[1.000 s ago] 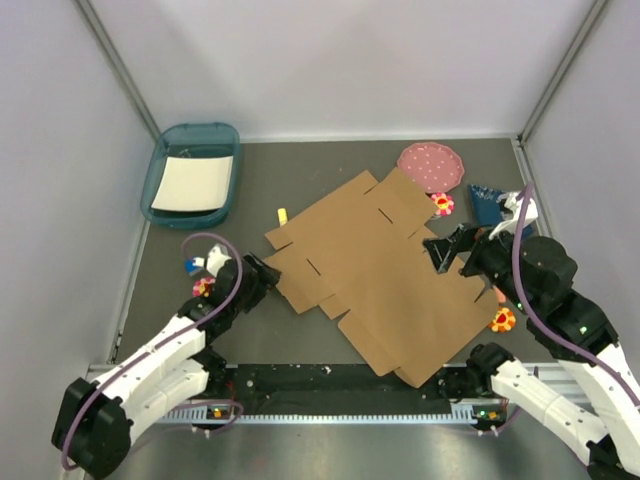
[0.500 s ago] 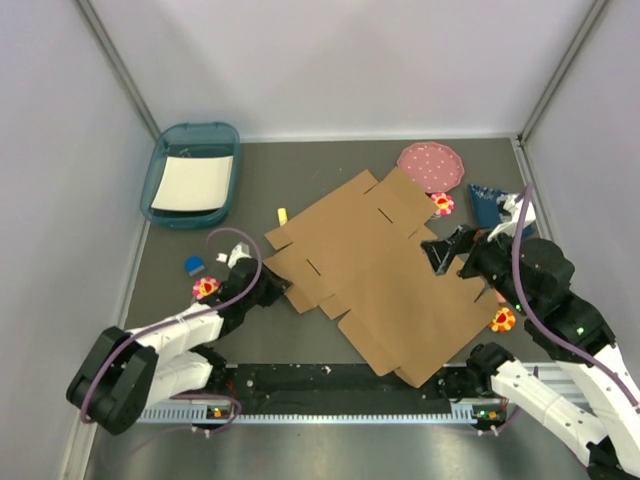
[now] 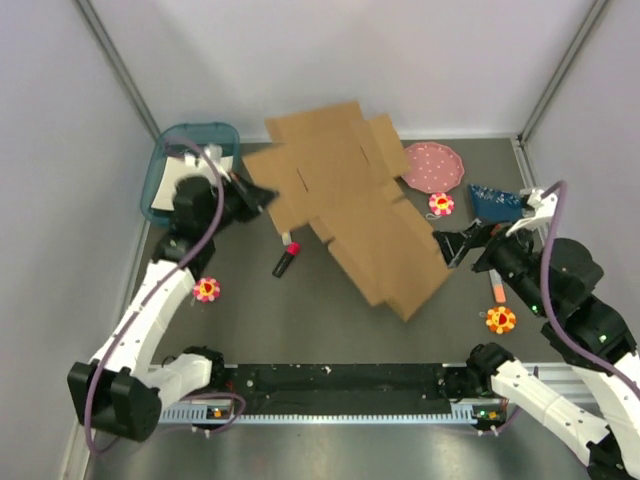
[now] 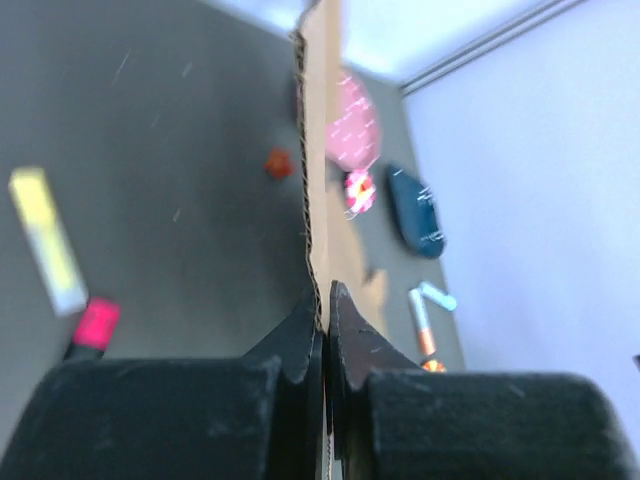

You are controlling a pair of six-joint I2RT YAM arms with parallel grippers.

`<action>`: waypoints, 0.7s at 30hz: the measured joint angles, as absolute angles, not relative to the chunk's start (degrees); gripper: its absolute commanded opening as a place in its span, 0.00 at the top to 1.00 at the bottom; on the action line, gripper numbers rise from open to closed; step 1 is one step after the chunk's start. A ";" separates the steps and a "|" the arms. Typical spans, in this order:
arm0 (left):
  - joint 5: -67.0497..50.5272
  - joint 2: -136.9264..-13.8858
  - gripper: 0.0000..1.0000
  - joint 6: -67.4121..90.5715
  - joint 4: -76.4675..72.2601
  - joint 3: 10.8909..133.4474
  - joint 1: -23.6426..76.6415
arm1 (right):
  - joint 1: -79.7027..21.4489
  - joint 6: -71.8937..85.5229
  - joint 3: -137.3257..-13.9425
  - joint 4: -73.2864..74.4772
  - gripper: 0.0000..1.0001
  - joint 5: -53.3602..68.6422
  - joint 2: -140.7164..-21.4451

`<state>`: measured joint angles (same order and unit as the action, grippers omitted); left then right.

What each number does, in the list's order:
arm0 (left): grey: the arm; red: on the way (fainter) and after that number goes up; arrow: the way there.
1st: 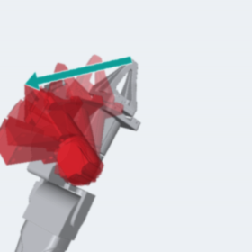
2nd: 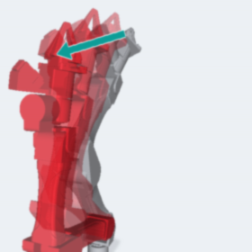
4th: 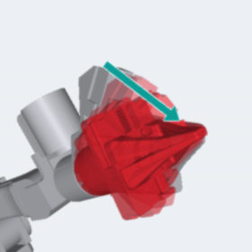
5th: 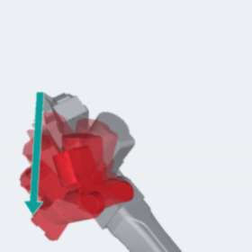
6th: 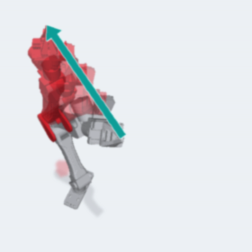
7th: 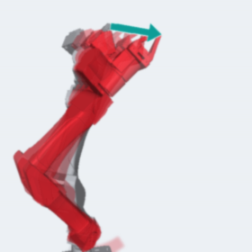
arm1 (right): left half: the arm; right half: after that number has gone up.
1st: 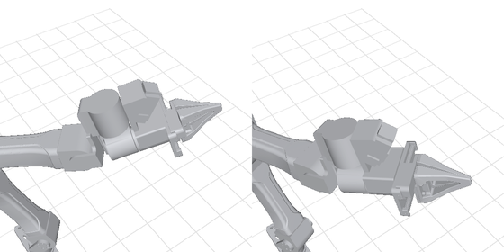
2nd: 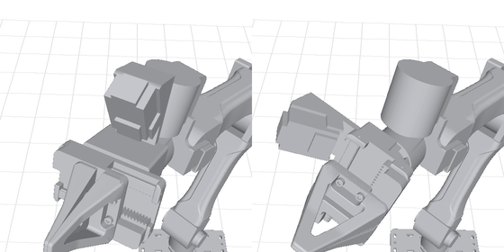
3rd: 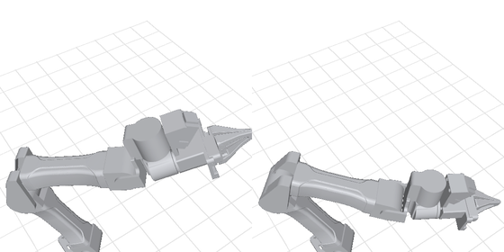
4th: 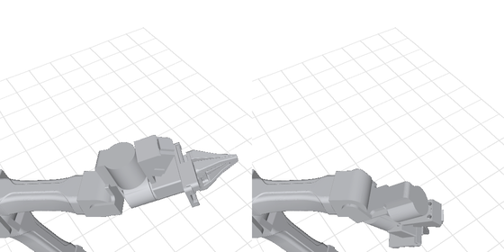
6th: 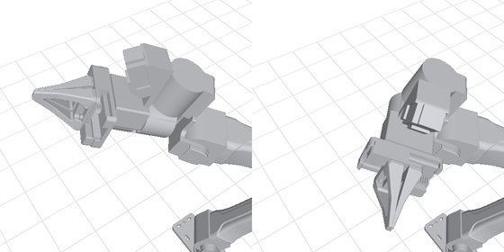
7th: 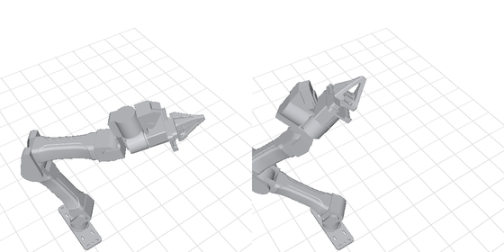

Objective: Fold the paper box

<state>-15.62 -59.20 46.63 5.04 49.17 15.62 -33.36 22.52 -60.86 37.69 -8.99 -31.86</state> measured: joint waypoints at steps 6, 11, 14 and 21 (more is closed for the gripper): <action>-36.45 -70.78 1.00 39.53 10.20 72.38 9.87 | -33.36 22.04 -64.07 37.32 0.03 -9.19 -31.66; -51.72 -71.99 1.00 42.61 10.37 73.58 9.98 | -33.36 22.04 -64.23 37.56 0.03 -8.99 -31.09; -58.11 -71.11 1.00 46.59 7.88 73.58 10.20 | -33.36 22.04 -64.75 37.82 0.03 -8.69 -30.96; -63.64 -68.14 1.00 44.40 8.27 75.46 10.24 | -33.36 22.02 -66.57 38.44 0.02 -7.79 -30.72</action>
<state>-63.64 -68.14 44.40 8.27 75.46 10.24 -33.36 22.02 -66.57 38.44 -7.79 -30.72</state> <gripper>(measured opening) 0.022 0.974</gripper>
